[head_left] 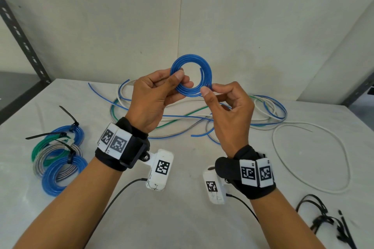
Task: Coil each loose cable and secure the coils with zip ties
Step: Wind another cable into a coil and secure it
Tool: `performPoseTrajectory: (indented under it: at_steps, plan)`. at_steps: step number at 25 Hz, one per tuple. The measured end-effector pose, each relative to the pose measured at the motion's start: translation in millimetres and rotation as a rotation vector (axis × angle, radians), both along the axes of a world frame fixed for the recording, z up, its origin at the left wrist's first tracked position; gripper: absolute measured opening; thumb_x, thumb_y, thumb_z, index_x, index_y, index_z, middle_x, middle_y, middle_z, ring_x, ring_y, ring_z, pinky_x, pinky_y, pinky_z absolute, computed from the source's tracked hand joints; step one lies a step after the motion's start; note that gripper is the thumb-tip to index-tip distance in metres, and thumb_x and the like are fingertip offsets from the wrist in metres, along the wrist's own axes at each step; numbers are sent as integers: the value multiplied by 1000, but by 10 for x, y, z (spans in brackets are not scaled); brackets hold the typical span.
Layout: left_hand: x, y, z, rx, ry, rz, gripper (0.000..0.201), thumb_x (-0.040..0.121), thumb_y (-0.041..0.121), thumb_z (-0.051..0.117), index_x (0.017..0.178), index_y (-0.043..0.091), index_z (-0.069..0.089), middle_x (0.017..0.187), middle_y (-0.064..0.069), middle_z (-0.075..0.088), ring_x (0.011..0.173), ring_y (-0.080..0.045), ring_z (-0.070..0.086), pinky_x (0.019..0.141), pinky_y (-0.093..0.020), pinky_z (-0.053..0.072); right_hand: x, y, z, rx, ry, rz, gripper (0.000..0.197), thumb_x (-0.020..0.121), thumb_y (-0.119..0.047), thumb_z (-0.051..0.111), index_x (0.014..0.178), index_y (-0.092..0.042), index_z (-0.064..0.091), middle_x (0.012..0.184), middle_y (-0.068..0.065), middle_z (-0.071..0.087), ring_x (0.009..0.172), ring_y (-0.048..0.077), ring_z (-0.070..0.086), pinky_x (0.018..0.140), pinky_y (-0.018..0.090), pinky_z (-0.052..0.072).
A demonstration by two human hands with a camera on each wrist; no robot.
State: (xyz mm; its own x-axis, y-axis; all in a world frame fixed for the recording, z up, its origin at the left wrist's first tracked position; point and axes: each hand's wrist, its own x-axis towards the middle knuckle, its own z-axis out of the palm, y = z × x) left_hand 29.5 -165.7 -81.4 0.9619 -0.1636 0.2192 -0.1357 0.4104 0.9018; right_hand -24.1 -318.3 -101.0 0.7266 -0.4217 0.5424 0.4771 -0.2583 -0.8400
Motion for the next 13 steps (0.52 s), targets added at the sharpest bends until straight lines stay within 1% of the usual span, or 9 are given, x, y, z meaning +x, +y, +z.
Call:
performPoseTrajectory:
  at_steps: [1,2,4,5,7,8,10,11,13]
  plan:
    - [-7,-10,-2,-3,6,-18,14,95,15,64,105,8,72,90,-4,76,88,-19,75,75,-28,59,4,5,0,27,3,17,14,88,-19,78,84,-22,64,90,6,73,76,20,67,59,38,51]
    - [-15,-18,-3,-9,15,-42,14,94,16,65,104,9,71,90,-4,76,89,-19,75,75,-28,59,8,-1,6,84,4,46,14,89,-15,76,85,-19,63,92,10,74,77,20,68,57,35,52]
    - [-25,-31,-2,-32,35,-87,16,89,20,66,101,11,72,89,-3,76,89,-18,75,77,-28,60,24,-28,35,251,21,143,12,90,-7,72,86,-10,62,95,21,74,76,21,69,59,28,52]
    - [-30,-42,-5,-39,41,-102,16,89,21,66,100,12,72,89,-2,76,89,-17,75,76,-28,60,29,-42,49,312,34,179,11,91,-4,71,86,-8,61,95,25,73,74,21,68,60,27,52]
    - [-39,-71,-20,-36,43,-101,12,92,18,64,99,12,71,88,-1,76,89,-16,75,73,-25,59,37,-46,60,356,42,197,11,91,-2,70,85,-6,61,93,29,71,68,19,63,60,26,52]
    - [-42,-85,-27,-32,44,-93,11,93,17,64,99,12,71,89,-2,76,89,-16,75,72,-24,59,43,-46,64,359,37,191,12,90,-1,70,84,-6,61,90,29,71,65,18,61,60,26,51]
    - [-36,-76,-27,0,28,-86,16,88,20,68,101,10,72,91,-5,77,92,-20,75,75,-27,59,53,-80,71,322,20,169,12,89,0,72,83,-5,62,81,20,69,62,17,59,59,26,51]
    - [-18,-45,-23,51,-1,-80,23,84,22,71,104,9,72,95,-9,77,94,-24,75,78,-31,60,62,-128,74,259,17,158,12,88,-1,73,83,-5,63,78,15,69,61,16,60,60,26,51]
    - [34,63,-5,243,-103,-57,36,82,21,77,115,9,71,103,-14,76,95,-30,75,85,-39,61,86,-259,69,45,49,157,14,86,-5,78,81,-10,65,79,8,72,64,17,65,61,31,54]
